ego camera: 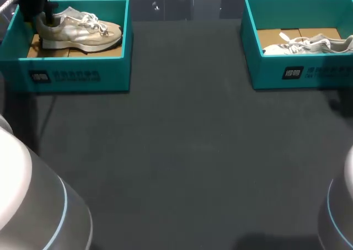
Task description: Take the shoe out of the shoebox, open the shoe tongue, remove and reinsert the insole, then place the shoe into the shoebox
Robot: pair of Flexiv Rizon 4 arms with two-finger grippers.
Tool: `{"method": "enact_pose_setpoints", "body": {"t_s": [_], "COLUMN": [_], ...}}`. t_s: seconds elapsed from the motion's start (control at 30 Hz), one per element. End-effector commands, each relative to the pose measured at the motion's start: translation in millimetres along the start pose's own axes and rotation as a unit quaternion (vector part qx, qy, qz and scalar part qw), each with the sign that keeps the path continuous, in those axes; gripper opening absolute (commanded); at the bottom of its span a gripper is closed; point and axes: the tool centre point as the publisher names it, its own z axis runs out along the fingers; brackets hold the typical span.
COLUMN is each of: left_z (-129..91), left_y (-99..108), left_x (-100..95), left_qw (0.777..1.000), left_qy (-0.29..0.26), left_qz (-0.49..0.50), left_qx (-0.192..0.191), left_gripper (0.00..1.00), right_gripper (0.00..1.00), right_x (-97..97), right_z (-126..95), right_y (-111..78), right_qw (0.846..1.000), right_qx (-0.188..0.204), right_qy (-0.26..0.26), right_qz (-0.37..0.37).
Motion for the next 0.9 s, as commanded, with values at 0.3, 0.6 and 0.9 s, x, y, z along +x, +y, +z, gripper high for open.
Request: {"method": "enact_pose_setpoints", "body": {"t_s": [0.3, 0.6, 0.9], "left_z": [9.3, 4.7, -16.9], "left_y": [-1.1, -3.0, -5.3], "left_x": [3.1, 9.6, 23.1], "left_qw": [1.000, 1.000, 1.000], "left_qy": [0.008, 0.007, 0.000], "left_qz": [0.009, 0.010, 0.004], "left_qx": [0.001, 0.002, 0.009], "left_gripper": [0.26, 0.00, 0.00], "right_gripper": [1.00, 1.00, 1.00], "right_x": [0.3, 0.3, 0.3], "right_z": [0.1, 0.1, 0.1], "right_y": [-0.4, -0.4, -0.4], "right_qw": [1.000, 1.000, 1.000], "right_qx": [0.000, 0.000, 0.000], "right_qy": [-0.001, -0.001, -0.001], "right_qz": [0.000, 0.000, 0.000]}}
